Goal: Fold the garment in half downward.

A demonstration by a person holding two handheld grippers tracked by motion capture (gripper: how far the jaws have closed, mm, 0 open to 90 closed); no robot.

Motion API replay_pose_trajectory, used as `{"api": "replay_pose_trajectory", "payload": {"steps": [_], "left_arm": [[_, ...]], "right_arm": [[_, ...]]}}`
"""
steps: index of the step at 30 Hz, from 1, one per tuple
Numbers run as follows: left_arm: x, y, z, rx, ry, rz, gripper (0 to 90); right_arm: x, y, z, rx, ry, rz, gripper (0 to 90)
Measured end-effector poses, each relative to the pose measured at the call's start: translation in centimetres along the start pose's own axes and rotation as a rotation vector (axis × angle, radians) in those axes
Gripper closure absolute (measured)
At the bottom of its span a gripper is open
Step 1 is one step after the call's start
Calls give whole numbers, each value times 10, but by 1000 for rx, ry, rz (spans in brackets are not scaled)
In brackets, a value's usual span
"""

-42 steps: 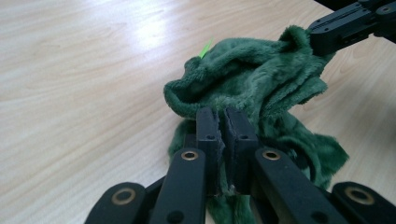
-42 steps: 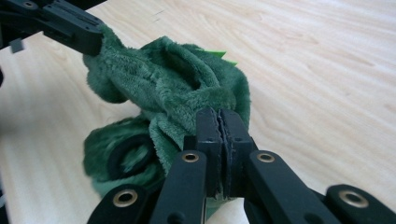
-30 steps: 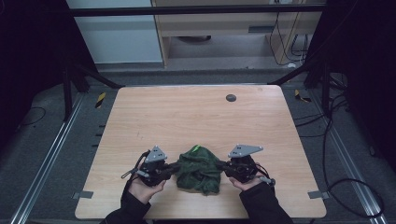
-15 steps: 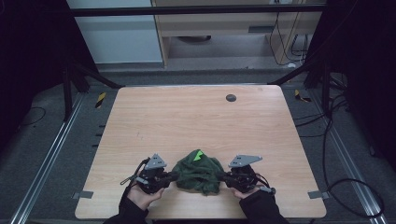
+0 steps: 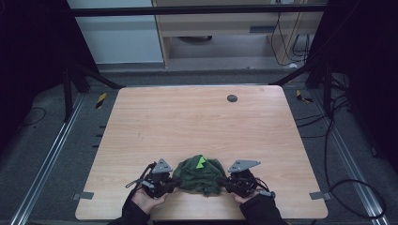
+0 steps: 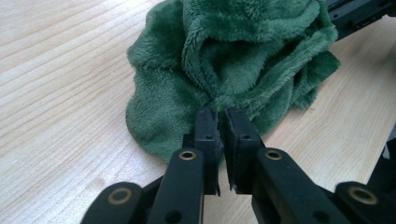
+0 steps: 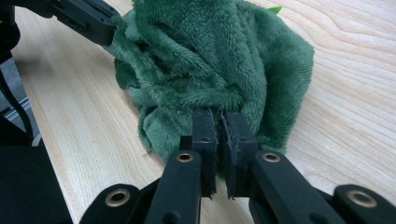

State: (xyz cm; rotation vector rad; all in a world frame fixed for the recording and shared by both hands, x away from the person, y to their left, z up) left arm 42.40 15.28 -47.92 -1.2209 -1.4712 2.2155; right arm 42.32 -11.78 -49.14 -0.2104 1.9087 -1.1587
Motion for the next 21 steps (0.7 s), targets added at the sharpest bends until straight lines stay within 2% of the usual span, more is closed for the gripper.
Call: {"api": "replay_pose_trajectory", "payload": {"steps": [1, 5, 8, 11, 16, 17, 21], "left_arm": [[0, -3, -1, -5, -16, 5, 801], [1, -8, -3, -18, -37, 21, 715], [1, -16, -6, -30, -51, 48, 687], [-1, -28, -9, -44, -64, 82, 657], [-7, -36, -17, -66, -79, 109, 666], [-11, -39, -21, -82, -84, 125, 685], [-19, -39, -28, -98, -91, 144, 741]], "right_arm": [[0, -2, 0, 4, 3, 6, 815], [-1, -8, 2, 7, 13, 27, 785], [-1, -14, 4, 14, 17, 42, 776], [-2, -27, 7, 31, 32, 79, 774], [-7, -36, 13, 59, 40, 113, 792], [-12, -38, 17, 73, 42, 123, 806], [-23, -36, 25, 91, 49, 143, 848]]}}
Point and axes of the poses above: each handheld gripper's, and its own axes: y roughly forward along the jaws, x roughly out of its underside, z roughly to its right, the point moved 2 cm from there along y, roughly forward along the jaws, and after that the axes turned 12 degrees about -z, right-handed, at the moved point
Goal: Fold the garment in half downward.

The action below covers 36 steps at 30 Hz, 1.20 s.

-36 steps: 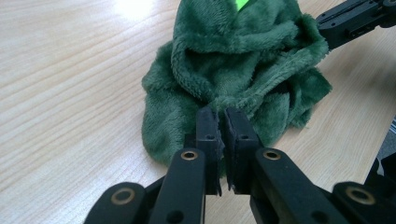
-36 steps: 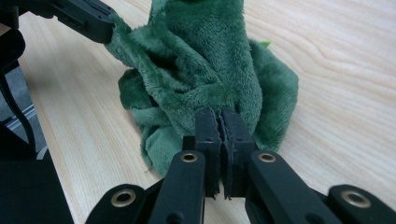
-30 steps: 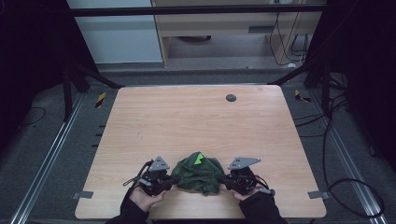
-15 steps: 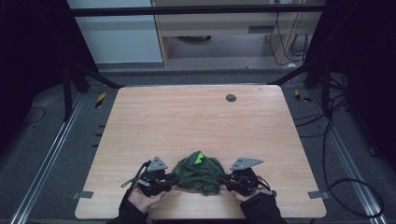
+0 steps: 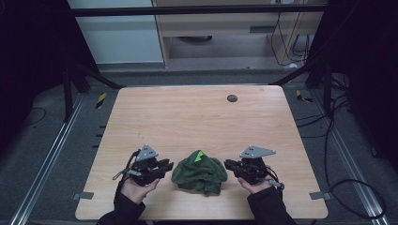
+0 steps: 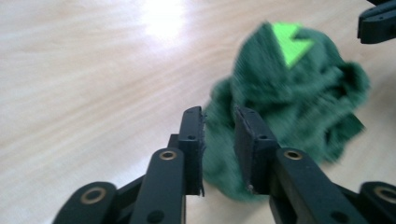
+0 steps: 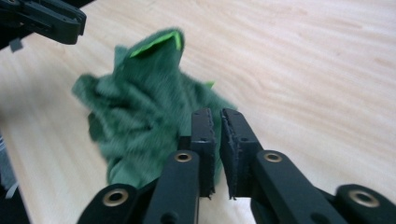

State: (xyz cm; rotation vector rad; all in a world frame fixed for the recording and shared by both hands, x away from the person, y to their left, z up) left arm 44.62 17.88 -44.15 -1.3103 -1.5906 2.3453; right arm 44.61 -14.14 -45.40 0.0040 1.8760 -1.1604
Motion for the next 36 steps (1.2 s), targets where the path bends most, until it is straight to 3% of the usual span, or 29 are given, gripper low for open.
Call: {"api": "replay_pose_trajectory", "payload": {"steps": [6, 13, 20, 26, 36], "left_arm": [[-18, 18, -10, -19, -4, 15, 831], [-25, 34, -15, -23, -4, 10, 891], [-29, 52, -13, 20, -9, -13, 898], [-28, 63, -7, 68, 25, -46, 896], [-22, 56, 0, 110, 57, -46, 894]], "right_arm": [[-17, 12, 7, 12, 10, 4, 890], [-27, 26, 11, 16, 17, -4, 899], [-30, 42, 11, -12, 25, -20, 899], [-26, 51, 3, -40, 9, -41, 899], [-23, 50, -9, -73, -18, -48, 898]]}}
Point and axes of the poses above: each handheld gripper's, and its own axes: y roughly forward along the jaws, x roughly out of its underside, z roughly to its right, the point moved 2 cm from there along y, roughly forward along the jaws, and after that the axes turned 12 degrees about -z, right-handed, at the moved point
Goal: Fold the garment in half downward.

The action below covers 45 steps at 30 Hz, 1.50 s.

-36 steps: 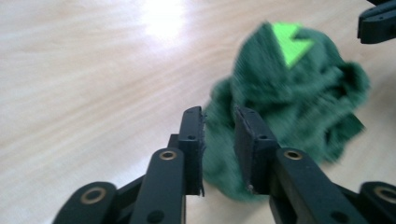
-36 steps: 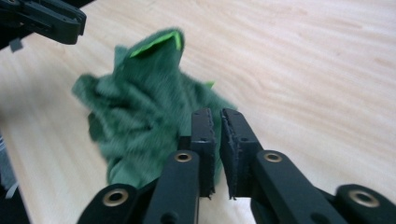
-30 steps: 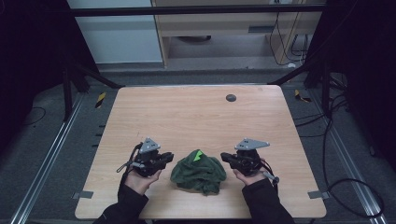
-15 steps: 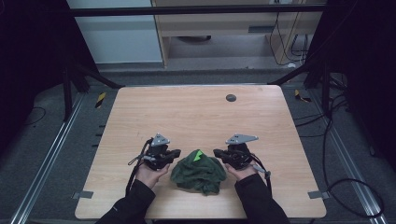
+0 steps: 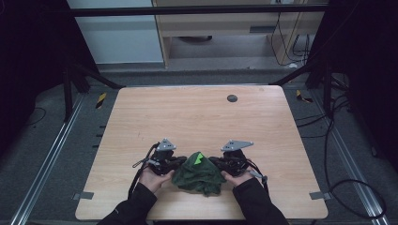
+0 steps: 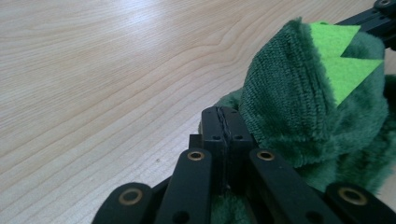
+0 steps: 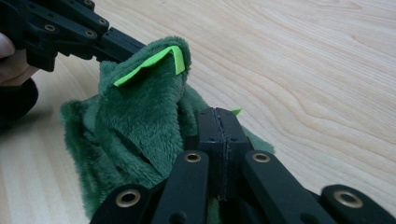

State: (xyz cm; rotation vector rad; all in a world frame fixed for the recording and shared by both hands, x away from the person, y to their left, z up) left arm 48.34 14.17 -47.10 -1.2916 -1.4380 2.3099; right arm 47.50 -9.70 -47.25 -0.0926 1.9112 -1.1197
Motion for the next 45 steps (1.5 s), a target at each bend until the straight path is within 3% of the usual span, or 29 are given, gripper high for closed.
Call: {"api": "replay_pose_trajectory", "payload": {"steps": [11, 19, 24, 39, 45], "left_arm": [[10, -17, 18, 45, 31, 14, 885], [24, -22, 32, 68, 62, -13, 885], [36, -25, 38, 81, 54, -28, 883], [49, -7, 45, 50, 81, -126, 888], [49, -3, 46, 39, 86, -134, 891]], "right_arm": [[7, -14, -13, -33, -26, 20, 897], [18, -21, -20, -54, -32, 18, 897], [28, -26, -25, -69, -26, 13, 896], [50, -19, -28, -72, -14, -52, 889], [53, -10, -26, -60, -18, -72, 889]]}}
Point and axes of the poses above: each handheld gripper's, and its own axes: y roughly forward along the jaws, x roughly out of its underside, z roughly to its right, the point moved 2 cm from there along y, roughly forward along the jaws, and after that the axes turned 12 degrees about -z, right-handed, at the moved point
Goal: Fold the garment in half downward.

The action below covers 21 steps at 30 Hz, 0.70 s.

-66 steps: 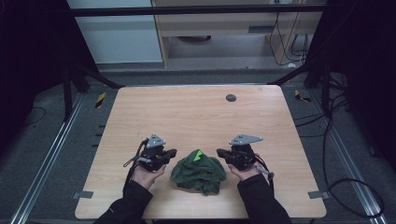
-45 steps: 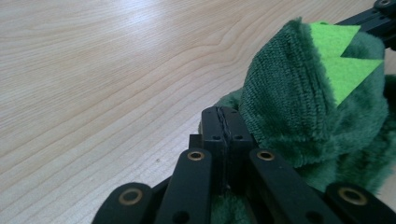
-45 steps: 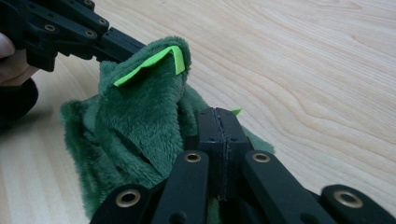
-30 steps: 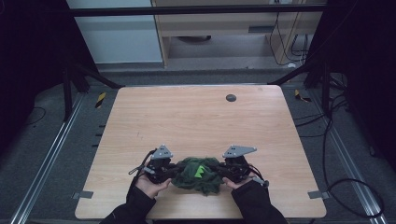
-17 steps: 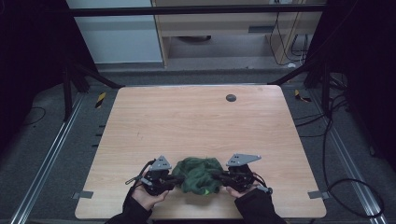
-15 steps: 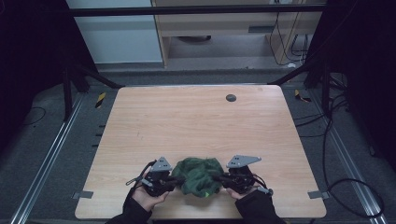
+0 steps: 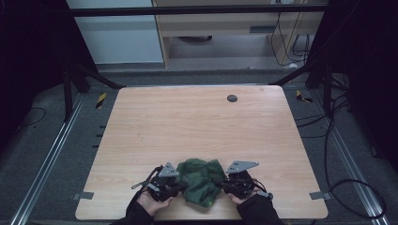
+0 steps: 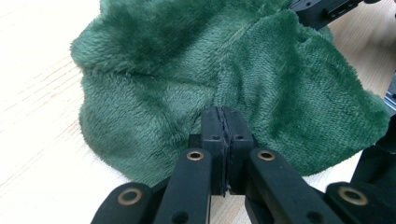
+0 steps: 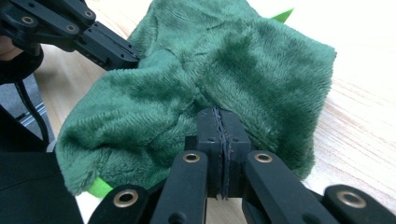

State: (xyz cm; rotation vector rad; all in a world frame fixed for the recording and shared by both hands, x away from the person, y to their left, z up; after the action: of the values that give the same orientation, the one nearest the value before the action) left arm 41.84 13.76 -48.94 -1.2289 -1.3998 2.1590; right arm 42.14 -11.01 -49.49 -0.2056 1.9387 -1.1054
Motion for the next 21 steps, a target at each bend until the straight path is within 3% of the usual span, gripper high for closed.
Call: {"api": "replay_pose_trajectory", "payload": {"steps": [5, 12, 19, 21], "left_arm": [[-1, -7, -1, -11, -4, 33, 874], [-2, -24, -11, -52, -39, 90, 829], [5, -39, -30, -108, -91, 128, 791], [7, -43, -35, -123, -109, 139, 779]], "right_arm": [[-1, -1, 0, 1, -2, 14, 872], [-5, -14, 3, 7, 2, 82, 839], [-5, -34, 18, 71, 39, 150, 804], [-3, -42, 26, 113, 58, 165, 782]]}}
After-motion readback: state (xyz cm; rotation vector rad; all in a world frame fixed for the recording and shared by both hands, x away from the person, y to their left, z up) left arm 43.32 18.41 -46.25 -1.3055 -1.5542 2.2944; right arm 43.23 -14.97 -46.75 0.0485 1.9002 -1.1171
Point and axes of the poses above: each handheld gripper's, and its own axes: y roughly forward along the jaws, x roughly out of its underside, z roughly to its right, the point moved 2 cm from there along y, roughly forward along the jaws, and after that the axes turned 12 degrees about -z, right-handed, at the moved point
